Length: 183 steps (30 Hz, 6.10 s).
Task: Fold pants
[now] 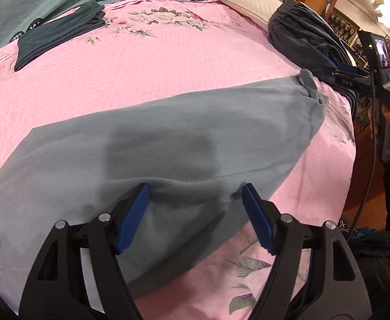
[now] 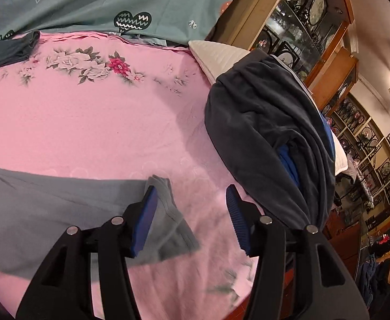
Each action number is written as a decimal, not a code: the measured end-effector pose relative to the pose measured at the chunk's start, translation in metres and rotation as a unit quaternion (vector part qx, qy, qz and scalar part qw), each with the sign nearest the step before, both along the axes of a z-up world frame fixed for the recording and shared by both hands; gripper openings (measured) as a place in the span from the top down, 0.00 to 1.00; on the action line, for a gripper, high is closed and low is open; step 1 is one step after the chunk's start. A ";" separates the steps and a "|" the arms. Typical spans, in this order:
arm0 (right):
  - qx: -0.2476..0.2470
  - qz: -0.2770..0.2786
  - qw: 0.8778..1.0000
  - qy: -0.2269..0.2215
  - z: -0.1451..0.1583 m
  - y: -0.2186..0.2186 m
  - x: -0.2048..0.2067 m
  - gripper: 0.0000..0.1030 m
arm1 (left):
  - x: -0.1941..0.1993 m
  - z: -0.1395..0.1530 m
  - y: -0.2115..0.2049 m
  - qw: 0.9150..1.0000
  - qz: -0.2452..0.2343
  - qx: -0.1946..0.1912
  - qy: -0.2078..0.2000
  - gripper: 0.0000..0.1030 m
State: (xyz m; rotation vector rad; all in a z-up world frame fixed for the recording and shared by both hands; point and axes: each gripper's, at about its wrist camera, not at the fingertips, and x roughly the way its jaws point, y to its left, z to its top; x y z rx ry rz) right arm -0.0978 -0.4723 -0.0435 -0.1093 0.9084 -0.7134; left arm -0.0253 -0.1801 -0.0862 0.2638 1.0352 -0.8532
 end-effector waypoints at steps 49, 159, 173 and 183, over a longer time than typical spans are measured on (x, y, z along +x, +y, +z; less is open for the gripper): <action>0.094 -0.012 0.995 -0.014 -0.048 -0.030 -0.008 0.98 | 0.006 0.001 0.009 1.000 0.012 -0.002 0.007 0.23; 0.226 -0.003 0.961 -0.157 -0.032 -0.016 -0.059 0.46 | -0.013 0.027 -0.035 0.999 0.005 0.010 -0.046 0.51; 0.272 -0.071 0.941 -0.190 -0.064 -0.025 -0.048 0.14 | 0.003 -0.001 -0.039 0.999 0.019 0.022 -0.022 0.50; 0.288 -0.033 0.943 -0.165 -0.063 -0.025 -0.030 0.99 | 0.001 -0.001 -0.034 0.999 0.021 0.019 -0.024 0.50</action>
